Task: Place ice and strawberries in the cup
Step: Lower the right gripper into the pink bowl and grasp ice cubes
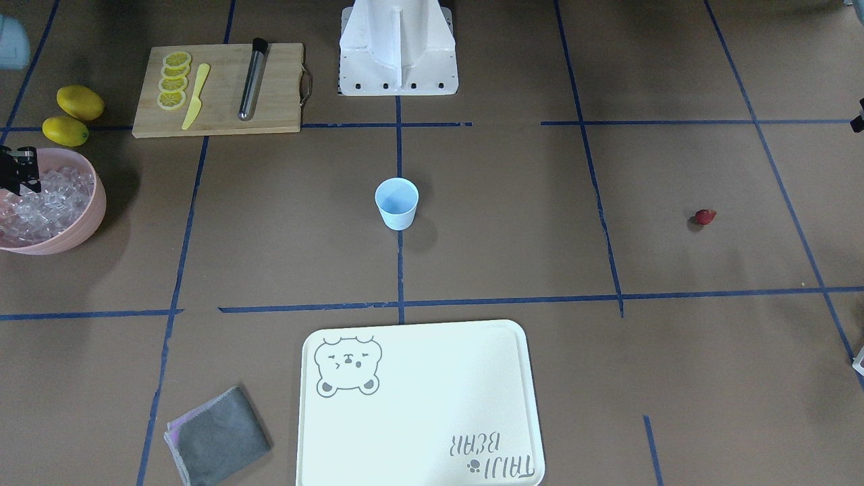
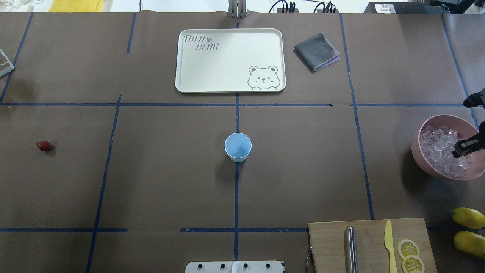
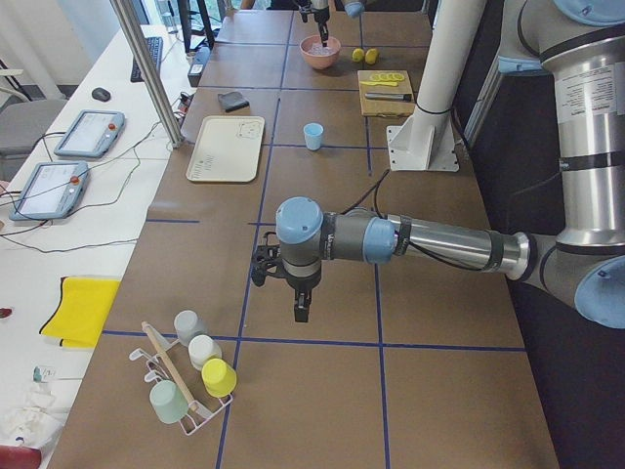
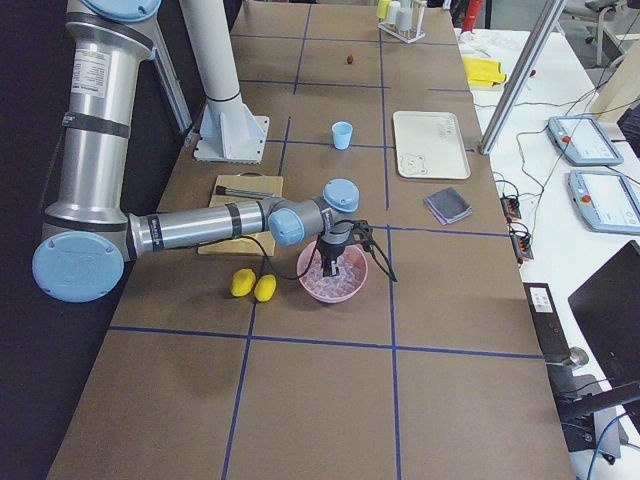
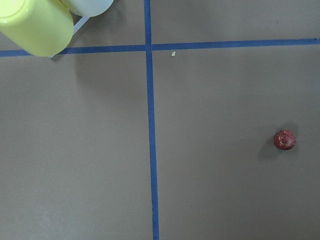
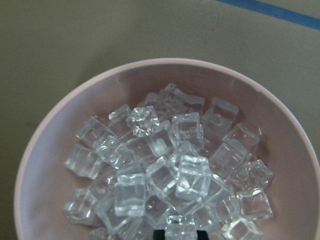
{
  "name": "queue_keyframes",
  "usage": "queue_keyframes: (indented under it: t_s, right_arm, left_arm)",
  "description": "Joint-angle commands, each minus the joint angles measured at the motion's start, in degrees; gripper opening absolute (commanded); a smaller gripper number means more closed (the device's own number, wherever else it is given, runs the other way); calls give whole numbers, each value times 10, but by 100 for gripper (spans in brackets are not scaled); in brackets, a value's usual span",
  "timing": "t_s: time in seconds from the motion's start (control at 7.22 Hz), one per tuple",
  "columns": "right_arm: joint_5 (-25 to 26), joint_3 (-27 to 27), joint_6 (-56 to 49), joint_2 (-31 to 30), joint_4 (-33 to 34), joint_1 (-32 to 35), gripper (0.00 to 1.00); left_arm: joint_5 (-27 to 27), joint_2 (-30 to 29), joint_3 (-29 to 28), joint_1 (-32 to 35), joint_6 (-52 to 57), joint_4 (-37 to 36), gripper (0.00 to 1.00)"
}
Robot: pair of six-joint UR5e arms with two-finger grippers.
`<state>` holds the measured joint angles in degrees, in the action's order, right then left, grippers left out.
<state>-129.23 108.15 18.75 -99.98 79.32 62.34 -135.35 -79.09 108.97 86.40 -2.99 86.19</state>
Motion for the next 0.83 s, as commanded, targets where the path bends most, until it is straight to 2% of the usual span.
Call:
queue_keyframes:
  t_s: [0.0, 0.14, 0.28, 0.42, 0.55, 0.69]
  right_arm:
    - [-16, 85, 0, -30, 51, 57, 0]
    - [-18, 145, 1, -46, 88, 67, 0]
    - [-36, 172, 8, -26, 114, 67, 0]
    - [-67, 169, 85, 20, 116, 64, 0]
    - [-80, 170, 193, 89, 114, 28, 0]
    - [-70, 166, 305, 167, 113, -36, 1]
  left_arm:
    - [0, 1, 5, 0, -1, -1, 100]
    - [0, 0, 6, 0, 0, -1, 100]
    - [0, 1, 6, 0, 0, 0, 100]
    - [0, 1, 8, 0, 0, 0, 100]
    - [-3, 1, 13, 0, -3, -1, 100]
    - [-4, 0, 15, 0, -3, -1, 100]
